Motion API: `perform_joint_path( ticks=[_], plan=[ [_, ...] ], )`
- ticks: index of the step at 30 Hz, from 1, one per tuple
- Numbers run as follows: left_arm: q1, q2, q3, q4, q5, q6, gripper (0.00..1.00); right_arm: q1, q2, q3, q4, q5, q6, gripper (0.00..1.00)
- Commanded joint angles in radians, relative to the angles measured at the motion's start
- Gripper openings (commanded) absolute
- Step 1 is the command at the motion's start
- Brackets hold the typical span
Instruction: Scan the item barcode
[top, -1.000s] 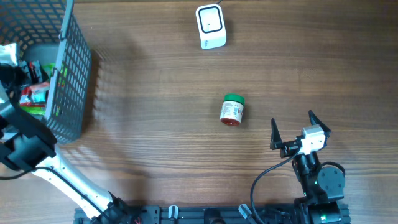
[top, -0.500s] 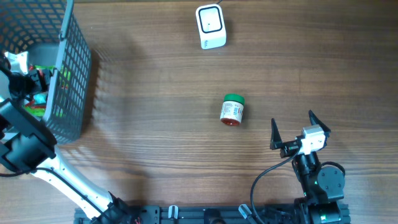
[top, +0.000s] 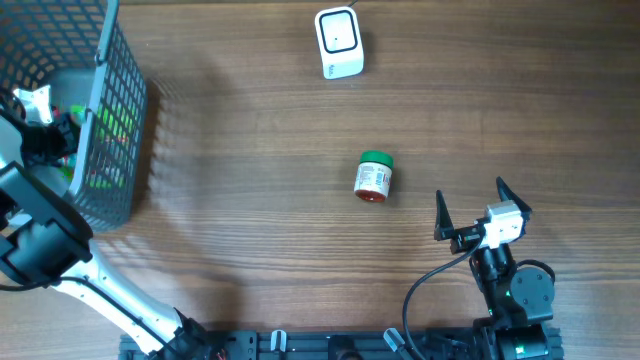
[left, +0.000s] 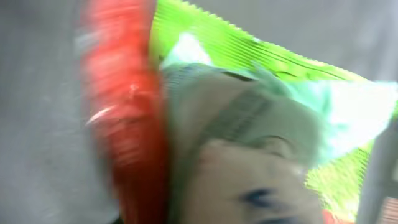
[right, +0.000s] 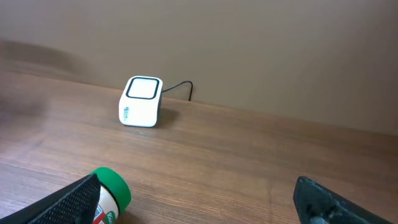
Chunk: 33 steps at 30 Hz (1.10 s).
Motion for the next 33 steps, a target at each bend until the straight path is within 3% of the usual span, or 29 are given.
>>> perform_joint_path(
  ticks=[1,8,13,17,19,24,26,30,33],
  plan=[
    [-0.024,0.079,-0.038,-0.064,0.018,-0.12,0.04,-0.002,-0.007,-0.001,0.002,-0.011,-0.01,1.0],
    [-0.021,-0.229,0.028,-0.102,0.01,-0.361,0.04,-0.002,-0.007,-0.001,0.002,-0.012,-0.009,1.0],
    [-0.026,-0.486,0.029,-0.115,0.014,-0.421,0.04,-0.002,-0.007,-0.001,0.002,-0.011,-0.009,1.0],
    [-0.125,-0.734,0.029,-0.142,0.014,-0.448,0.04,-0.002,-0.007,-0.001,0.002,-0.012,-0.009,1.0],
    [-0.305,-0.821,0.029,-0.206,-0.013,-0.448,0.04,-0.002,-0.007,-0.001,0.002,-0.011,-0.009,1.0],
    [-0.747,-0.779,-0.064,-0.332,-0.192,-0.565,0.04,-0.002,-0.007,-0.001,0.002,-0.012,-0.01,1.0],
    [-0.887,-0.735,-0.186,-0.275,-0.225,-0.623,0.04,-0.002,-0.007,-0.001,0.002,-0.012,-0.01,1.0],
    [-1.189,-0.574,-0.536,0.027,-0.227,-0.809,0.04,-0.002,-0.007,-0.001,0.002,-0.012,-0.009,1.0],
    [-1.326,-0.457,-0.638,0.201,-0.272,-0.889,0.08,-0.002,-0.007,-0.001,0.002,-0.012,-0.009,1.0]
  ],
)
